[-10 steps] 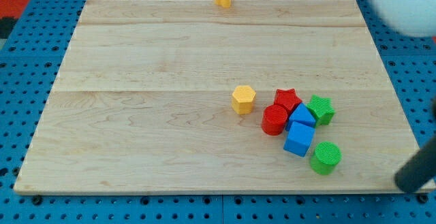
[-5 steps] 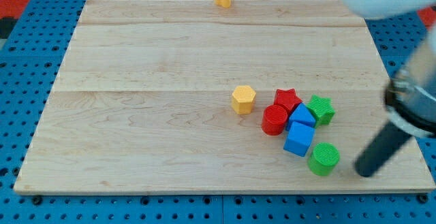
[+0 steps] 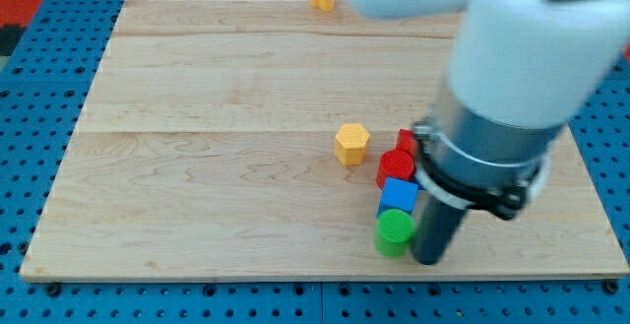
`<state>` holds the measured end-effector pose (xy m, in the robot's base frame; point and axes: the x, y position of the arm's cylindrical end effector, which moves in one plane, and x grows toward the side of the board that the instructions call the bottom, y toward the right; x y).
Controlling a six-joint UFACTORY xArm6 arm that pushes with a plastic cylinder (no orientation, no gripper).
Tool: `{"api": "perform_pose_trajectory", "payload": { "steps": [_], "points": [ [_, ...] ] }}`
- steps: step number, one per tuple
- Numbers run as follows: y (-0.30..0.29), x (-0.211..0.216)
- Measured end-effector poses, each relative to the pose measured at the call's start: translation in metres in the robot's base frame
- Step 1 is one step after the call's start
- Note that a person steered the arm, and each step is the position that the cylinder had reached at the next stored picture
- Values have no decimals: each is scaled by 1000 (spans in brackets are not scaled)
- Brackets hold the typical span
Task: Push the green circle to the red circle
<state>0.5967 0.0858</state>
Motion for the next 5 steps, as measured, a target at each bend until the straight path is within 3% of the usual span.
{"api": "perform_pose_trajectory", "payload": {
  "steps": [5],
  "points": [
    [-45, 21]
  ]
}}
